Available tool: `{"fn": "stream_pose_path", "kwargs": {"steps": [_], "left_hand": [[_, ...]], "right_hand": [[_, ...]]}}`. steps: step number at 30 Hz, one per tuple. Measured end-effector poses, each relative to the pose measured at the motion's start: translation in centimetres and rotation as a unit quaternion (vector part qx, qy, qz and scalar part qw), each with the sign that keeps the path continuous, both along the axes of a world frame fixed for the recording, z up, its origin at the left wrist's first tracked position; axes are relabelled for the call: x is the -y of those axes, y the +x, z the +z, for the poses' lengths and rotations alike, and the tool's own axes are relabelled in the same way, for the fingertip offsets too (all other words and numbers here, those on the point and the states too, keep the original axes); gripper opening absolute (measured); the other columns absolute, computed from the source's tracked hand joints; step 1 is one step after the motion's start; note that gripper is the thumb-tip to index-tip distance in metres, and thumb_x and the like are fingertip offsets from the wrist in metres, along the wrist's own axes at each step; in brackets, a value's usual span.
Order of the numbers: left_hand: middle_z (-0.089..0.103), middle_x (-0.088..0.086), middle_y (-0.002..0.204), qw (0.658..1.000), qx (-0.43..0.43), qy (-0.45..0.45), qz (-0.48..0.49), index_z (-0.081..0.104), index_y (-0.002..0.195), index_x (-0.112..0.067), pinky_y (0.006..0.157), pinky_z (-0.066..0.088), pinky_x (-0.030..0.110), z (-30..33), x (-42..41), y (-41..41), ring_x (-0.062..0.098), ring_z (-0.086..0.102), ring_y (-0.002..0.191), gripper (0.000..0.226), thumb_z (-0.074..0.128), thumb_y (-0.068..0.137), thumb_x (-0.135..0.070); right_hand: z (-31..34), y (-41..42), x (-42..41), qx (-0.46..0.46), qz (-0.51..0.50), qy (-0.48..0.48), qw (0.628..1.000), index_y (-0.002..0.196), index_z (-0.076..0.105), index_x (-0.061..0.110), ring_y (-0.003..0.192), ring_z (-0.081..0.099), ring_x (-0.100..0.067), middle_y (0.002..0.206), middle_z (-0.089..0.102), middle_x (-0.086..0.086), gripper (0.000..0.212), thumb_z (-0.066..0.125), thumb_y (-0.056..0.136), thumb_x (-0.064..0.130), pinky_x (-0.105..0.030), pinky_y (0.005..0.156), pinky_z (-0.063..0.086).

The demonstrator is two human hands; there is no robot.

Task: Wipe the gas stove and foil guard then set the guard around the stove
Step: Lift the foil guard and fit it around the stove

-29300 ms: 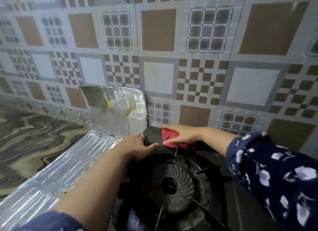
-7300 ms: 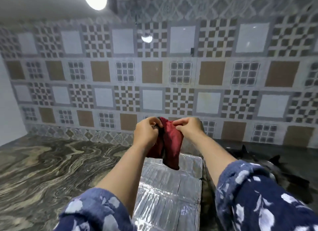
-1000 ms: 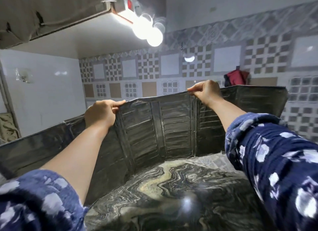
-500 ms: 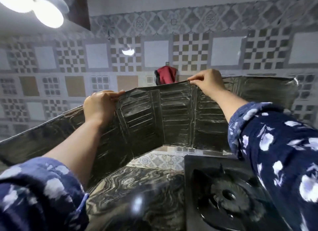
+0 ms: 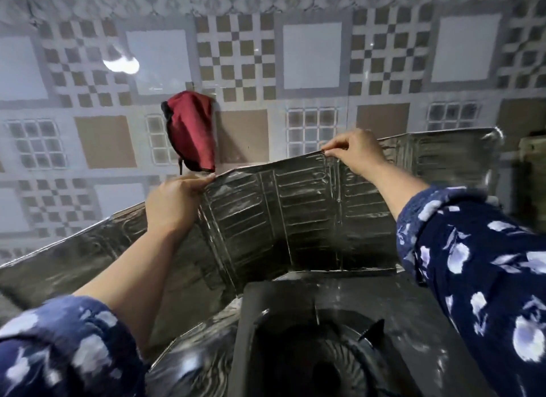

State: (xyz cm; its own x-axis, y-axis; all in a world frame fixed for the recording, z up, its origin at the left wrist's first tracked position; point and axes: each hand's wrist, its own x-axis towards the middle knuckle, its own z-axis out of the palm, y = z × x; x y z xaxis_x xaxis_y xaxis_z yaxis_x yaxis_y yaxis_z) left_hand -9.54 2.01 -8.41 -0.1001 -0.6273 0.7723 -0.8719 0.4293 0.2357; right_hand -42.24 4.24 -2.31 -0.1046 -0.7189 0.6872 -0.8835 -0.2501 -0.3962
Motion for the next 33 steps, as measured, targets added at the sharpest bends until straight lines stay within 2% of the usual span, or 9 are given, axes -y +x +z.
{"fn": "stream_pose_path", "kwargs": {"steps": [10,12,13,15,18,22,27,30,33], "left_hand": [[0.070,-0.002,0.113,0.994,0.073,0.076,0.005,0.065,0.117,-0.038,0.071,0.050,0.034,-5.4,5.1,-3.0,0.027,0.065,0.098,0.028,0.056,0.093,-0.028],[0.070,-0.002,0.110,0.993,0.086,0.079,0.011,0.064,0.117,-0.039,0.068,0.049,0.033,-5.6,5.7,-3.5,0.028,0.065,0.095,0.028,0.054,0.094,-0.030],[0.070,-0.002,0.108,0.992,0.094,0.082,0.013,0.064,0.117,-0.040,0.067,0.048,0.033,-5.6,5.8,-3.8,0.029,0.065,0.093,0.028,0.053,0.094,-0.029],[0.069,0.000,0.108,0.990,0.109,0.090,0.025,0.063,0.118,-0.040,0.066,0.046,0.034,-5.7,6.0,-4.3,0.030,0.065,0.093,0.032,0.052,0.094,-0.024],[0.069,0.007,0.109,0.985,0.109,0.125,0.053,0.061,0.121,-0.040,0.066,0.048,0.035,-5.3,5.8,-4.9,0.033,0.065,0.092,0.044,0.046,0.092,-0.011],[0.070,0.005,0.113,0.980,0.088,0.175,0.045,0.061,0.121,-0.040,0.073,0.055,0.037,-4.5,5.5,-5.1,0.030,0.066,0.095,0.061,0.042,0.084,0.004],[0.069,0.007,0.116,0.981,0.076,0.178,0.004,0.061,0.121,-0.040,0.077,0.056,0.042,-4.7,5.1,-4.9,0.031,0.066,0.097,0.059,0.044,0.083,0.002],[0.066,0.007,0.122,0.975,0.070,0.205,-0.050,0.059,0.125,-0.035,0.085,0.055,0.043,-4.4,5.0,-4.2,0.026,0.065,0.104,0.061,0.046,0.081,0.005],[0.058,0.010,0.134,0.967,0.112,0.215,-0.077,0.048,0.137,-0.030,0.094,0.050,0.038,-3.5,4.2,-2.7,0.026,0.058,0.117,0.064,0.049,0.083,0.005]], "right_hand": [[-9.1,-2.9,4.2,0.035,-0.032,0.070,0.996,0.098,0.076,0.014,0.096,0.063,-0.018,0.100,0.073,-0.008,0.016,0.071,0.083,0.016,-0.020,0.086,0.039],[-10.1,-3.1,4.5,0.023,-0.050,0.068,0.996,0.098,0.076,0.019,0.104,0.060,-0.028,0.094,0.071,-0.002,0.016,0.072,0.083,0.020,-0.028,0.093,0.044],[-10.4,-3.1,4.4,0.018,-0.054,0.072,0.996,0.098,0.076,0.022,0.111,0.058,-0.031,0.088,0.067,0.008,0.016,0.071,0.083,0.021,-0.035,0.099,0.044],[-10.9,-3.0,3.9,0.019,-0.062,0.084,0.994,0.100,0.075,0.025,0.115,0.055,-0.031,0.083,0.056,0.018,0.016,0.070,0.084,0.023,-0.040,0.103,0.043],[-11.8,-2.9,3.3,0.035,-0.061,0.079,0.994,0.106,0.073,0.026,0.110,0.060,-0.023,0.105,0.070,0.003,0.021,0.069,0.085,0.023,-0.034,0.099,0.044],[-11.5,-1.3,3.1,0.046,-0.046,0.069,0.995,0.109,0.072,0.025,0.107,0.063,-0.015,0.114,0.071,0.004,0.022,0.066,0.088,0.024,-0.024,0.091,0.042],[-11.0,2.9,4.0,-0.008,-0.017,0.106,0.994,0.110,0.071,0.032,0.112,0.062,-0.020,0.118,0.069,0.004,0.022,0.061,0.091,0.028,-0.038,0.101,0.046],[-10.9,5.6,4.9,-0.052,0.013,0.114,0.992,0.119,0.066,0.035,0.118,0.058,-0.022,0.125,0.066,0.002,0.029,0.058,0.093,0.024,-0.036,0.101,0.045],[-11.2,8.0,5.6,-0.066,0.040,0.125,0.989,0.120,0.065,0.035,0.119,0.057,-0.025,0.131,0.062,-0.001,0.034,0.051,0.096,0.015,-0.035,0.098,0.047]]}}
